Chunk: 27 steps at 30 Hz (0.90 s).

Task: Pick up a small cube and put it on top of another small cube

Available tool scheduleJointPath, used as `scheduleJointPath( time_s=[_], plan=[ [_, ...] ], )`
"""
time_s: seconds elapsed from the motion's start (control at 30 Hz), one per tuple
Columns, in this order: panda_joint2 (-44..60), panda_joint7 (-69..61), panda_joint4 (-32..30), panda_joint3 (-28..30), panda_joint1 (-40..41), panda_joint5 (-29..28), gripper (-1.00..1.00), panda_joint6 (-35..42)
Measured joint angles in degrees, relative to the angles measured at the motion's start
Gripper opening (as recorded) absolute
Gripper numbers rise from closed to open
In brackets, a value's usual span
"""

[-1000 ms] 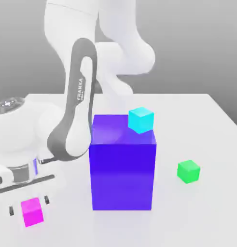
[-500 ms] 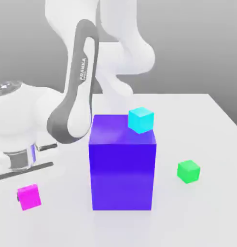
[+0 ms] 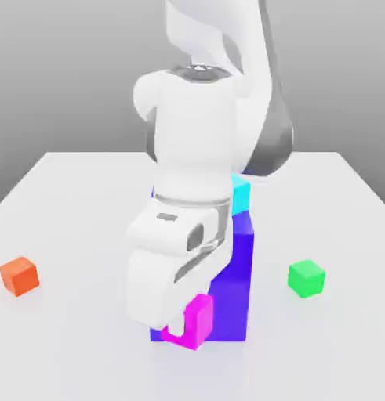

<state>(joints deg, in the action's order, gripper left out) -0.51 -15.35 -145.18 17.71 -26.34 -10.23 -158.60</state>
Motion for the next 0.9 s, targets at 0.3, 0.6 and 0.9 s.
scheduleJointPath(
  time_s=[0.3,0.6,0.9],
  plan=[
    [-8.1,-19.0,-13.3,-5.3,-13.6,1.3,-1.0,2.6],
    [-10.7,-38.0,-23.2,-7.8,-26.0,5.5,-1.0,1.4],
    [1.0,-42.3,-22.8,-8.2,-28.6,11.1,1.0,-9.8]
  ],
)
